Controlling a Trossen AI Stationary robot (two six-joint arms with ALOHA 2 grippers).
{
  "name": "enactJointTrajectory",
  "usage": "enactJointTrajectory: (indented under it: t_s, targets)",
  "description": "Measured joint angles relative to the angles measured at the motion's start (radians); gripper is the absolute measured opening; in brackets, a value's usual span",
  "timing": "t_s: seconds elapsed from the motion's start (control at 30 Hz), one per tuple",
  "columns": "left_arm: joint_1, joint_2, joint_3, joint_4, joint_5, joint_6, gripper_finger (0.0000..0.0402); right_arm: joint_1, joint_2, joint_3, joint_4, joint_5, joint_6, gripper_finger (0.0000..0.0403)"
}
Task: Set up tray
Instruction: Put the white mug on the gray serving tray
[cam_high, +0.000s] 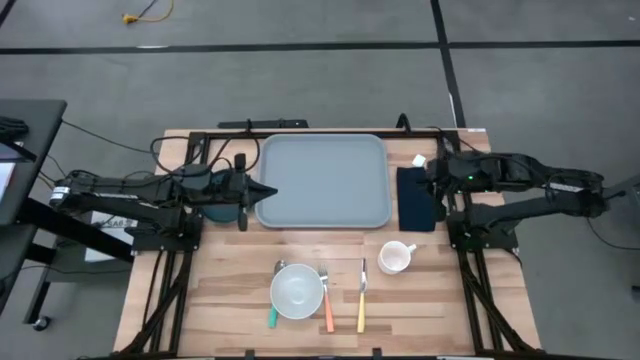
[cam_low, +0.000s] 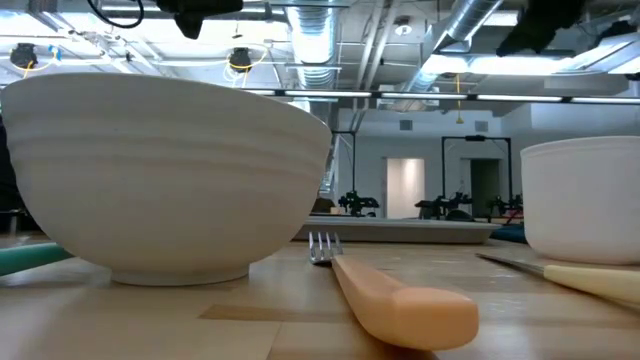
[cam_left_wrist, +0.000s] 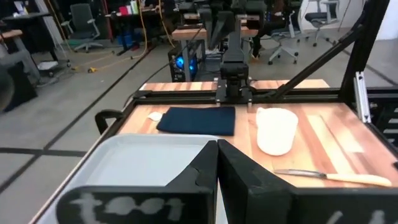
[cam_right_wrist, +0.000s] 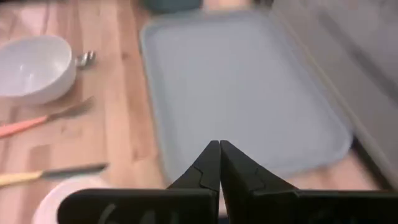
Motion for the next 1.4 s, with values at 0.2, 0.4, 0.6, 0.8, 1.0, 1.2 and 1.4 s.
enactJointTrajectory:
  t_s: [0.2, 0.4, 0.6, 0.8, 1.0, 1.2, 1.4]
  targets:
    - [0.0, 0.0, 0.0, 0.0, 0.021, -0.015, 0.0, 0.027, 0.08, 0.061, -0.108, -0.193, 0.143, 0.0]
    - [0.0, 0.0, 0.0, 0.003, 0.021, -0.015, 0.0, 0.108, 0.178, 0.061, -0.216, -0.245, 0.313, 0.0]
    - [0.0, 0.0, 0.0, 0.001, 0.021, -0.004, 0.0, 0.219, 0.263, 0.061, -0.251, -0.243, 0.377, 0.0]
    - [0.0, 0.0, 0.0, 0.009, 0.021, 0.001, 0.0, 0.312, 0.268, 0.061, -0.287, -0.151, 0.475, 0.0]
    - [0.0, 0.009, 0.0, 0.051, 0.016, 0.034, 0.0, 0.368, 0.269, 0.061, -0.332, -0.126, 0.628, 0.0005]
    - [0.0, 0.028, -0.001, 0.054, 0.016, 0.016, 0.0, 0.407, 0.27, 0.061, -0.423, -0.126, 0.632, 0.0047]
    - [0.0, 0.027, -0.001, 0.159, 0.015, 0.055, 0.0, 0.409, 0.27, 0.061, -0.416, -0.127, 0.456, 0.0068]
